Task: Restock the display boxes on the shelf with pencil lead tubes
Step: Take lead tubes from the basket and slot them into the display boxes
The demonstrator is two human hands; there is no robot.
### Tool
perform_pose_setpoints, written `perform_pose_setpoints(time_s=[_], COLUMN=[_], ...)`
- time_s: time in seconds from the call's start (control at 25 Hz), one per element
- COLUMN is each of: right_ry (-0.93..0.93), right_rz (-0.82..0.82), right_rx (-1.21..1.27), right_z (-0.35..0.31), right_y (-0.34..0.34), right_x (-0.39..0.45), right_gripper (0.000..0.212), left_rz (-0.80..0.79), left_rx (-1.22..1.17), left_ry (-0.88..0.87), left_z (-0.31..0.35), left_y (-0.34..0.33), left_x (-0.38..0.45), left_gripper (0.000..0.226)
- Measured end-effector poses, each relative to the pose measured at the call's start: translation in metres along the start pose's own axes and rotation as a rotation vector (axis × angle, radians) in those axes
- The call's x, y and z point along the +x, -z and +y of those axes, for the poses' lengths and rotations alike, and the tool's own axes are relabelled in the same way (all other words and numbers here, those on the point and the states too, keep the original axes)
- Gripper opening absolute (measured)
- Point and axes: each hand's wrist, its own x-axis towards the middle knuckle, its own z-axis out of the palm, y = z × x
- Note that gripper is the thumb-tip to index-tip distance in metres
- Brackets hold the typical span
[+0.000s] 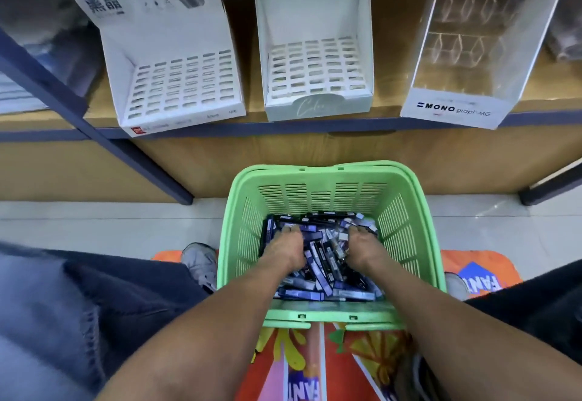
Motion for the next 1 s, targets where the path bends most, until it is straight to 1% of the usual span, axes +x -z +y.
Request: perform_pose_setpoints(time_s=[0.08, 0.16, 0.24, 0.32, 0.4, 0.48, 0.6, 0.68, 0.72, 0.76, 0.8, 0.88, 0.92, 1.0], right_ry=[-0.041, -0.088, -0.103, -0.095, -0.107, -0.103, -0.11, -0.148, -0.155, -0.149, -0.139, -0.114, -0.1, -0.094], right_rz=[0.003, -0.03, -0.069, -0.066, -0.067, -0.077, -0.07, -0.097, -0.115, -0.126, -0.115, -0.099, -0.116, -0.144], right_rx=[-0.039, -0.049, -0.103, -0.173, -0.176, -0.134, 0.003, 0.111, 0.134, 0.098, 0.009, -0.168, -0.192, -0.13], right_z=[0.009, 0.014, 0.017, 0.019, 0.017, 0.014, 0.006, 0.007, 0.007, 0.009, 0.012, 0.013, 0.012, 0.012], right_y=[-0.008, -0.013, -0.018, -0.019, -0.02, -0.023, -0.026, -0.026, -0.025, -0.024, -0.023, -0.018, -0.017, -0.022], right_x=[0.016, 0.03, 0.041, 0.048, 0.049, 0.046, 0.046, 0.048, 0.049, 0.049, 0.05, 0.051, 0.051, 0.054], right_gripper=[0.08, 0.091, 0.092, 0.089, 0.091, 0.095, 0.095, 0.103, 0.108, 0.112, 0.114, 0.108, 0.102, 0.093], left_rz=[-0.028, -0.043, -0.012, 0.032, 0.059, 0.068, 0.114, 0.139, 0.138, 0.137, 0.133, 0.12, 0.113, 0.084], left_rx=[-0.029, -0.02, 0.024, 0.046, -0.018, -0.189, -0.407, -0.448, -0.431, -0.417, -0.421, -0.465, -0.478, -0.493], left_ry=[0.052, 0.113, 0.16, 0.195, 0.208, 0.227, 0.256, 0.234, 0.217, 0.203, 0.203, 0.217, 0.214, 0.198], left_z=[-0.006, -0.008, -0.009, -0.007, -0.005, -0.001, 0.001, -0.002, -0.003, -0.003, -0.001, 0.003, 0.005, 0.005], left_y=[-0.011, -0.021, -0.027, -0.031, -0.036, -0.042, -0.044, -0.043, -0.045, -0.047, -0.048, -0.052, -0.051, -0.048], left_x=[0.017, 0.031, 0.043, 0.051, 0.057, 0.06, 0.058, 0.057, 0.056, 0.054, 0.053, 0.05, 0.048, 0.049], left_gripper=[0.078, 0.086, 0.095, 0.105, 0.11, 0.104, 0.089, 0.084, 0.082, 0.082, 0.081, 0.079, 0.078, 0.077])
